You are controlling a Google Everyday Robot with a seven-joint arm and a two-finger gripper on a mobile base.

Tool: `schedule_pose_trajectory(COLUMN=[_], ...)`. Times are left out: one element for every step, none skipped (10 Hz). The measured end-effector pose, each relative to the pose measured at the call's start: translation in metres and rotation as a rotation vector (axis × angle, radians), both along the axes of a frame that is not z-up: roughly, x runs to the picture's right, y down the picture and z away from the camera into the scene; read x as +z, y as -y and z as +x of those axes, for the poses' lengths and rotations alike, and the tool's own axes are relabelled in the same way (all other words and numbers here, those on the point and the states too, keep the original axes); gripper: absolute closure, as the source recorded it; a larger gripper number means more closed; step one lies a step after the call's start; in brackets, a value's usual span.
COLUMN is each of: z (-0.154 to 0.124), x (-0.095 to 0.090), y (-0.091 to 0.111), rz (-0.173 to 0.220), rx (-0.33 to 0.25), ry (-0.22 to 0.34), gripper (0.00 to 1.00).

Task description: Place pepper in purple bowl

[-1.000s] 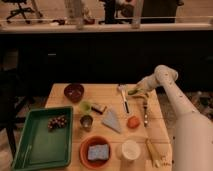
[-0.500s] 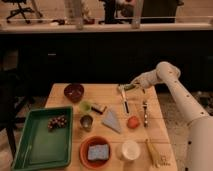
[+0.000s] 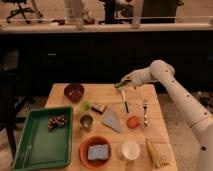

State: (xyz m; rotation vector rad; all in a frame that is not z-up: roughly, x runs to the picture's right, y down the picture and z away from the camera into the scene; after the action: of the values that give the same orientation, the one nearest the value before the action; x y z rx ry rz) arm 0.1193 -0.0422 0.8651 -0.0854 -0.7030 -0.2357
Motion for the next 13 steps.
schedule_pose_trajectory(z=[-0.012, -0.025, -0.024, -0.023, -0.021, -0.024, -0.025, -0.025, -0.024, -0.024, -0.025, -0.027, -0.036], x=[-0.005, -0.008, -0.007, -0.008, -0.008, -0.007, -0.007, -0.007, -0.007, -0.007, -0.007, -0.003, 0.0], y=[0.001, 0.001, 0.001, 0.001, 0.001, 0.001, 0.001, 0.001, 0.001, 0.001, 0.001, 0.004, 0.007], rz=[0.005, 0.007, 0.007, 0.007, 0.007, 0.007, 0.007, 0.007, 0.007, 0.007, 0.008, 0.019, 0.025], rx=[-0.014, -0.028, -0.028, -0.026, -0.025, -0.027, -0.029, -0.028, -0.027, -0.027, -0.027, -0.027, -0.033], ry=[0.025, 0.046, 0.045, 0.043, 0.042, 0.044, 0.046, 0.045, 0.045, 0.045, 0.047, 0.067, 0.084], gripper=[1.0, 1.0, 1.0, 1.0, 1.0, 1.0, 1.0, 1.0, 1.0, 1.0, 1.0, 1.0, 1.0])
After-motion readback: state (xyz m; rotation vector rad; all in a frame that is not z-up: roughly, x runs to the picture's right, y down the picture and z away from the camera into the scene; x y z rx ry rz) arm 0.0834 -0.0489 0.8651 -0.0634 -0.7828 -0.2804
